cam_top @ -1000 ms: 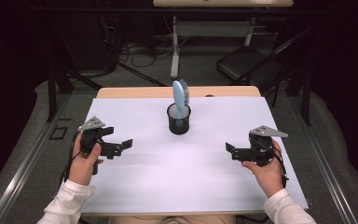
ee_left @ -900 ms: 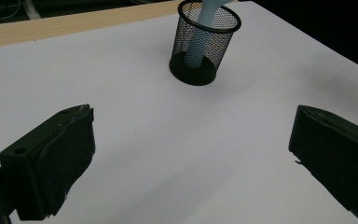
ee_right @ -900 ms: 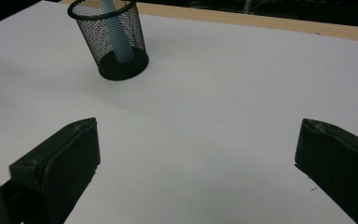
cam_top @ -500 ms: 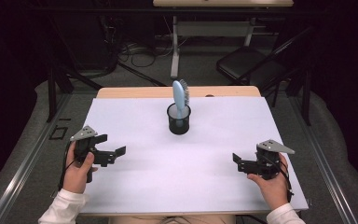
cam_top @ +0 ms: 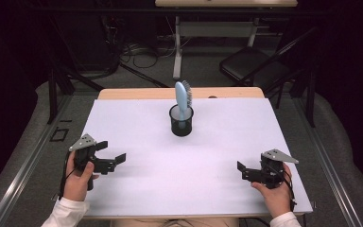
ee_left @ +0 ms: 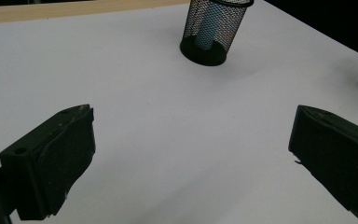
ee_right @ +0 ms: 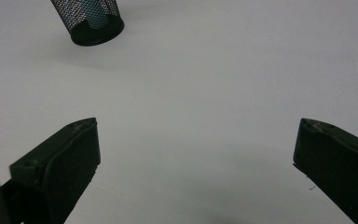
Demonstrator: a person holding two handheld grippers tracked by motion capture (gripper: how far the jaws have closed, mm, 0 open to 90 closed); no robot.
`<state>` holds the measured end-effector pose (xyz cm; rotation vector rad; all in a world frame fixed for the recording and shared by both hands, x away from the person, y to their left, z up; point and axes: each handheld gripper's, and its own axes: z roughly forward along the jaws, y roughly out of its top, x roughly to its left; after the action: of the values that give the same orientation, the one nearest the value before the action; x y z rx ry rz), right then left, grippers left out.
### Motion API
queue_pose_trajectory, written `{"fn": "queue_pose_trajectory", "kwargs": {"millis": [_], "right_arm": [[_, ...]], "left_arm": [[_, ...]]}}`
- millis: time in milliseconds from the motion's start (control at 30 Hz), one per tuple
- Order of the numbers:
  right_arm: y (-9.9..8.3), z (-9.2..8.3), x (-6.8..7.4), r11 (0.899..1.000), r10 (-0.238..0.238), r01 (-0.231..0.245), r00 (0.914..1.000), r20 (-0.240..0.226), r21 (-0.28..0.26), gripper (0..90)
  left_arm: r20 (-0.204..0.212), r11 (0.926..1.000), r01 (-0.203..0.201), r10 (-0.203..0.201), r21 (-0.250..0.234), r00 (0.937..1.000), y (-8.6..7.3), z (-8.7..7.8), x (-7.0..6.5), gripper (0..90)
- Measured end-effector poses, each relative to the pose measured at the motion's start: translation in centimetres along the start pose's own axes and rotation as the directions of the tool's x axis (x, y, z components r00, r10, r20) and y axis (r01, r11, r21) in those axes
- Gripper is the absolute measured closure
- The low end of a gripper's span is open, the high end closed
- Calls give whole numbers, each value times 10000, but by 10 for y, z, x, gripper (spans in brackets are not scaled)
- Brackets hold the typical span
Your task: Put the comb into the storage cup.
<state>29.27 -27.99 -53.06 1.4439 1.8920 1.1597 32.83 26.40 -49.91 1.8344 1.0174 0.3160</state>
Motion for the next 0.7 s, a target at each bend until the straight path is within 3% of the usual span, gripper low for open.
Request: {"fn": "queue_pose_trajectory", "kwargs": {"millis": [433,700], "right_arm": [[-7,0,-3,9995,-68,72,9999,132,-306,6],[-9,0,-7,9997,-5,10,9997,244,-232,13]], "left_arm": [[-5,9995,-58,57,-326,10000,-13,5,5,6],[-56,9995,4,-6,-310,10000,-18,7,9,6]]}}
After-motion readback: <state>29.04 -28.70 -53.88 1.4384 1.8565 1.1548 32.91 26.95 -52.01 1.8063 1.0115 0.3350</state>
